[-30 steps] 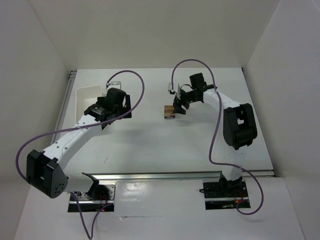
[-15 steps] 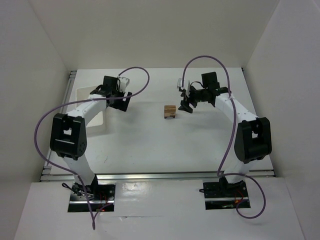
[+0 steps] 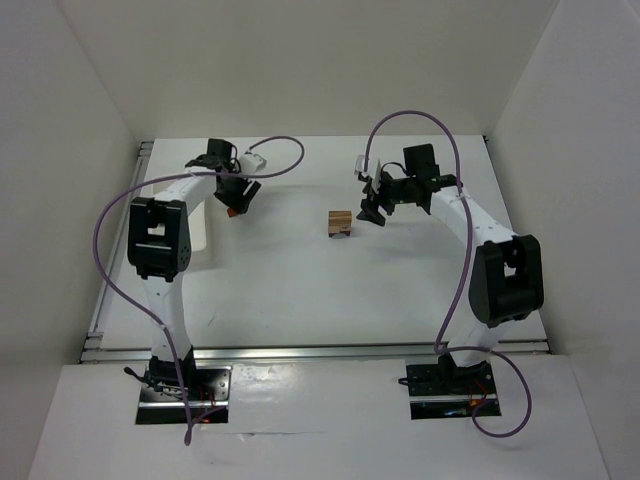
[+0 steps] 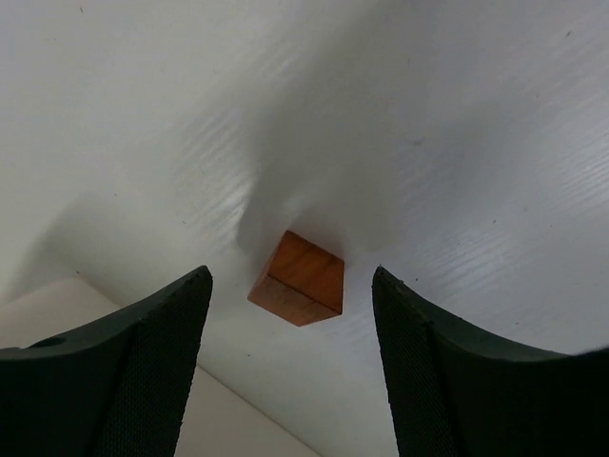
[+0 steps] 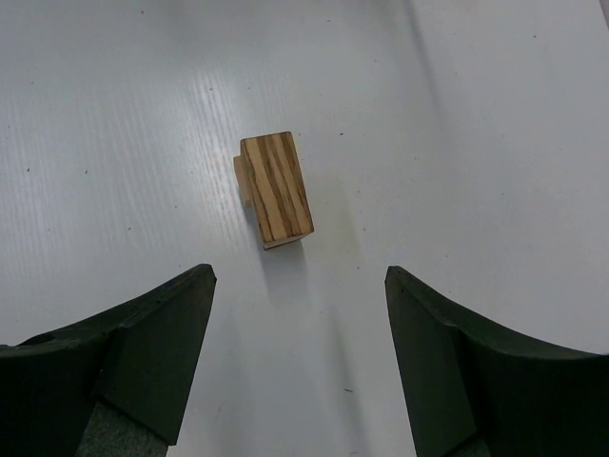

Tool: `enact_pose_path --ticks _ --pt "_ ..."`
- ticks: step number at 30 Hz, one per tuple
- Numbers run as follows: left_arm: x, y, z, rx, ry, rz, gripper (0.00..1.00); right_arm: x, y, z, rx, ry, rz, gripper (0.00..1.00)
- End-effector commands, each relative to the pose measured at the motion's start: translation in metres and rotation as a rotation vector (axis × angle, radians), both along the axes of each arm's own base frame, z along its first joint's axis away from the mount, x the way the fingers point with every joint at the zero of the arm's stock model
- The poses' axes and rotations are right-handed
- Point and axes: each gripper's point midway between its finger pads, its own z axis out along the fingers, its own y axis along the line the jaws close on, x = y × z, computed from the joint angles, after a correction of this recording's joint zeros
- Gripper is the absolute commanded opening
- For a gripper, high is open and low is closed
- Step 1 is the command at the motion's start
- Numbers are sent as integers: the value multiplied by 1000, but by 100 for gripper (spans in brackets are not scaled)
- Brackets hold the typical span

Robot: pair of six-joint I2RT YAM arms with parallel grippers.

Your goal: Build the wood block tower

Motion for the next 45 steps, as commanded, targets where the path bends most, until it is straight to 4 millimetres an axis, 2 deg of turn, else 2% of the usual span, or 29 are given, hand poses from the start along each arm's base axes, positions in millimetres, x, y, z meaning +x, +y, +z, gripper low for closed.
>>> enact_pose_path --ticks 1,3,5,8,10,13,16,18,20,22,23,25,27,28,29,30,32,37,40,41,42,43,45 --pt "-13 11 -12 15 57 -48 74 2 -4 22 11 -57 -29 80" --pt "-20 8 -10 13 68 -90 72 0 -5 20 9 -46 -29 80" --pt "-31 7 -19 8 95 -112 69 -1 -6 16 0 -39 -36 80" --pt "-31 11 -23 29 89 -101 59 -1 -6 16 4 -30 -41 80" --pt "-31 11 -30 26 118 -93 48 -2 -6 16 8 -23 -46 80" --pt "-28 6 -27 1 118 -95 36 -2 -6 14 11 -16 -50 80" --pt "-26 0 -26 -28 108 -110 31 -3 -6 17 17 -18 -55 80" --pt "-26 -6 -21 -59 99 -127 26 -5 -6 14 14 -9 -55 80" --pt "-26 -7 -21 -63 97 -140 17 -7 -7 14 14 -9 -55 80" --pt "-30 -12 -19 -90 111 -154 14 -8 -7 11 18 -4 -59 80" --pt "-26 -15 -9 -103 89 -162 14 -8 -5 17 31 -20 -50 80" --pt "-32 -24 -2 -150 84 -189 13 -9 -4 15 36 -17 -43 80" --pt "-32 -24 8 -142 60 -203 13 -9 -4 15 36 -17 -43 80" --pt "-27 -22 8 -133 37 -188 17 -9 -4 15 36 -17 -43 80" --pt "-24 -20 8 -130 31 -166 37 -9 -4 15 36 -17 -43 80" --pt "-21 -18 9 -125 24 -148 46 -9 -4 15 36 -17 -43 80" --pt "-8 -16 23 -122 -19 -116 48 -8 -5 14 30 -19 -51 80" --pt "10 -13 21 -116 -35 -67 49 -10 -9 16 18 -30 -66 80" --pt "21 -13 21 -99 -65 -95 65 -9 -10 16 12 -31 -73 80" --pt "24 -16 29 -105 -77 -123 80 -10 -10 14 10 -22 -73 80" --pt "23 -18 20 -91 -60 -184 92 -8 -10 18 12 -31 -73 80" --pt "23 -20 17 -93 -52 -206 96 -8 -10 18 12 -31 -73 80" --pt "27 -21 21 -91 -40 -232 96 -9 -11 16 3 -24 -81 80"
